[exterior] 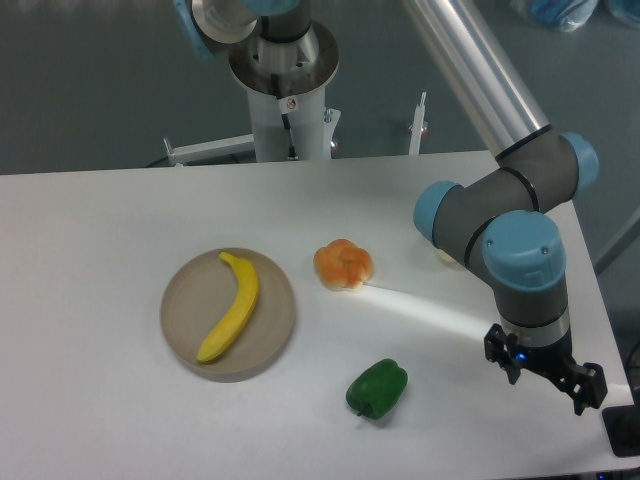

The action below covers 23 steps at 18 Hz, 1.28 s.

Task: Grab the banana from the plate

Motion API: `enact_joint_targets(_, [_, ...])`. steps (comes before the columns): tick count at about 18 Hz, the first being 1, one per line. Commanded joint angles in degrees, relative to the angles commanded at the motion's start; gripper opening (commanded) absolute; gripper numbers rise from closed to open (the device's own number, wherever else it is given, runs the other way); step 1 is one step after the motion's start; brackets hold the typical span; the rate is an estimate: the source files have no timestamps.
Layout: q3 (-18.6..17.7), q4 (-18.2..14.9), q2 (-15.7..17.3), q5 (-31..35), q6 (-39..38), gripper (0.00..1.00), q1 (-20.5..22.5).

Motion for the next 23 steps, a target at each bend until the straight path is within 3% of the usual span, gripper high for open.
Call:
enact_joint_targets(11, [-0.88,-0.09,0.17,-0.09,-0.17,1.00,-0.44])
enact_joint_targets(15, [-2.80,-0.35,2.19,-0.35,-2.10,1.00,-0.79])
enact_joint_targets(17, [-4.56,-0.53,4.91,-4.29,-6.30,1.00,-1.58])
enact_joint_targets(20, [-9.30,-5.08,9.92,-6.33,-19.46,1.00,-4.38])
enact_joint_targets(23, [-11.51,-7.90,13.00,-6.59,-30.29,1.00,-6.85])
